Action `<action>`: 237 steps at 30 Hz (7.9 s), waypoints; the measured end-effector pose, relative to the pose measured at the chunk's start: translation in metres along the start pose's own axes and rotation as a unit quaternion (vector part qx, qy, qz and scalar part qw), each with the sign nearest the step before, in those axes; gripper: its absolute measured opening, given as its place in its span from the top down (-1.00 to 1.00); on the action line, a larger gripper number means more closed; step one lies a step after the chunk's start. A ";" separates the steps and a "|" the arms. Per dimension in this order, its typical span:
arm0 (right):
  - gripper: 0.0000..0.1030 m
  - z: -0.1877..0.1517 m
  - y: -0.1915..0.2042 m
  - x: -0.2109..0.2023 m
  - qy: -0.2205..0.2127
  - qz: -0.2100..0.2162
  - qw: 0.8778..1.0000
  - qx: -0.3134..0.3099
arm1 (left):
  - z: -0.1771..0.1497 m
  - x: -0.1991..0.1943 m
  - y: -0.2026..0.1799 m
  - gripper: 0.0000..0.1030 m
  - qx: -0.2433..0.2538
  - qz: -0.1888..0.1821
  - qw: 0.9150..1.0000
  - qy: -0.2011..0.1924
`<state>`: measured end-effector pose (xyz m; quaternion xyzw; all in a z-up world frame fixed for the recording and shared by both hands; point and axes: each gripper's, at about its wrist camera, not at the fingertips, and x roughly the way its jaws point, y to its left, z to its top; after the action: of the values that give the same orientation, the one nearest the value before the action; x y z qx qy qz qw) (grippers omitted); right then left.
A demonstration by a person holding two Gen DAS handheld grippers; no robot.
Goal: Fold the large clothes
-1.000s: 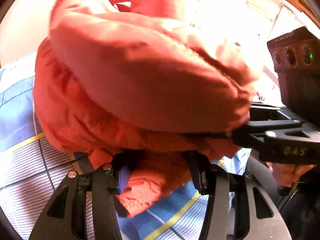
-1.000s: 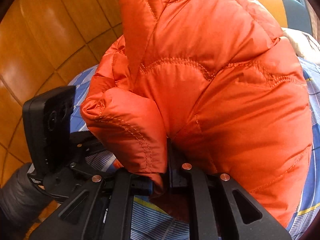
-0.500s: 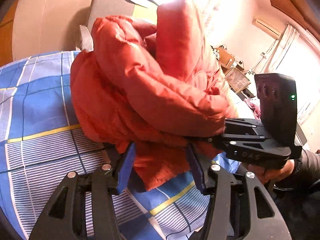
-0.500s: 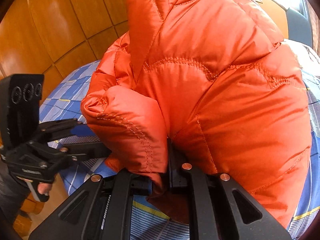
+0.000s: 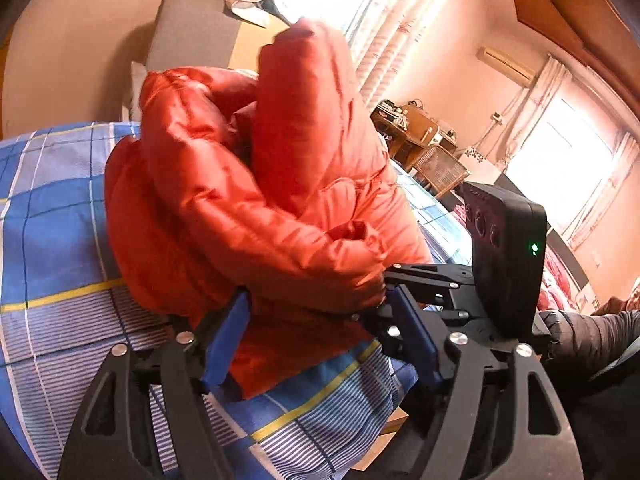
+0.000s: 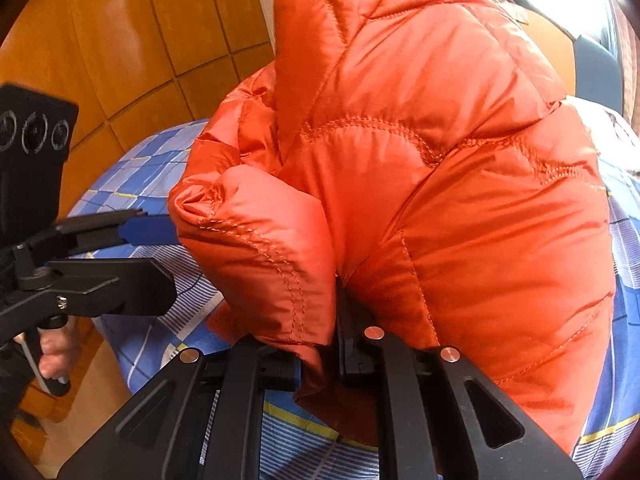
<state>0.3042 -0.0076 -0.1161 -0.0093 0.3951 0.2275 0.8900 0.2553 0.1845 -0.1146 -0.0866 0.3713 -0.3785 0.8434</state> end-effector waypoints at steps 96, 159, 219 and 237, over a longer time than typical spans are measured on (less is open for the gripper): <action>0.53 0.127 -0.034 -0.031 0.004 -0.094 0.980 -0.173 | 0.019 0.065 0.063 0.61 0.046 0.005 0.994 0.099; -0.22 0.037 -0.146 0.030 0.072 0.195 0.952 0.225 | -0.012 0.061 0.088 0.58 -0.055 0.012 0.998 0.039; -0.64 -0.042 -0.214 -0.117 -0.042 -0.083 0.964 0.248 | 0.028 0.151 -0.018 -0.21 -0.012 0.101 0.994 0.027; -0.74 -0.050 -0.154 -0.140 -0.057 -0.189 0.961 0.196 | 0.021 0.114 -0.067 -0.80 0.004 0.158 0.987 -0.016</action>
<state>0.2505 -0.2110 -0.0766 0.1034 0.3718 -0.0268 0.9221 0.2817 0.0551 -0.1349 -0.0297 0.3656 -0.2404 0.8987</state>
